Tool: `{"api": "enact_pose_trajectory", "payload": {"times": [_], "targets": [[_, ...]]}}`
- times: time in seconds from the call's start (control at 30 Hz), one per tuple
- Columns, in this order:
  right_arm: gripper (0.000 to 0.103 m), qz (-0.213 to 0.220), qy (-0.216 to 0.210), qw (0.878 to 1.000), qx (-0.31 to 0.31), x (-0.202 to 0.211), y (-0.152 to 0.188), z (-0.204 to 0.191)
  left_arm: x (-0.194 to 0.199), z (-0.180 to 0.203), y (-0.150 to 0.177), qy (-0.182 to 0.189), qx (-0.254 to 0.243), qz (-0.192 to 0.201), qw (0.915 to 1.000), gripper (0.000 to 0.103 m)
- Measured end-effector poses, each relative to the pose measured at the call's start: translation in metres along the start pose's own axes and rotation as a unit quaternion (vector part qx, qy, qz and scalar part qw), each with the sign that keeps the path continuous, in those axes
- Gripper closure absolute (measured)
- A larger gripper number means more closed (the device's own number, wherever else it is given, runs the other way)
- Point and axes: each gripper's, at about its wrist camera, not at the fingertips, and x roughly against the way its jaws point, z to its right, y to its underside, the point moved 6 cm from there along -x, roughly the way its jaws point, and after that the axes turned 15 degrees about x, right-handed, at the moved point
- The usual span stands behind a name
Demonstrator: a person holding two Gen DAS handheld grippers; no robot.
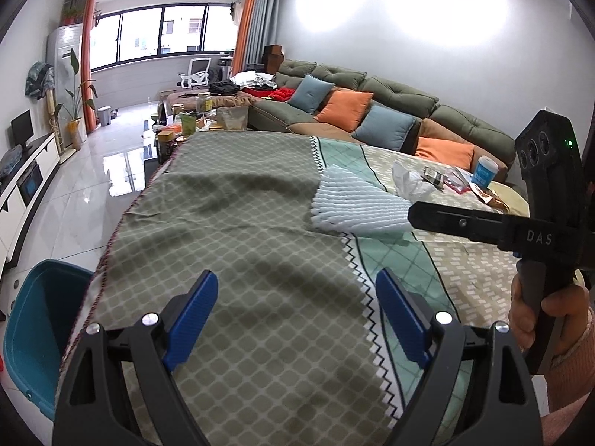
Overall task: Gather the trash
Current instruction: 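Move both open tools back over the bed toward the foam net and bag, then grasp the white foam mesh net with the left tool while the right tool grasps the clear plastic bag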
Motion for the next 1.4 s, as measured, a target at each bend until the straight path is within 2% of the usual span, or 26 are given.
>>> {"api": "enact_pose_trajectory", "payload": {"times": [0.23,0.63,0.83,1.07,1.4], "targets": [[0.04,0.008,0.026,1.0,-0.013,0.012,-0.002,0.022,-0.019,0.017,-0.003,0.022,0.0,-0.023,0.9995,0.016],[0.039,0.012,0.058,0.998,-0.03,0.022,0.001,0.056,-0.056,0.04,-0.019,0.038,0.001,-0.051,0.998,0.016],[0.039,0.0,0.056,0.998,-0.026,0.014,0.0,0.062,-0.065,0.051,-0.017,0.046,-0.001,-0.061,0.9971,0.016],[0.039,0.006,0.058,0.998,-0.04,0.011,-0.001,0.07,-0.074,0.058,-0.016,0.044,-0.005,-0.071,0.9965,0.016],[0.039,-0.005,0.038,0.999,-0.023,-0.005,-0.009,0.065,-0.08,0.061,-0.017,0.042,-0.005,-0.074,0.9964,0.016]]}}
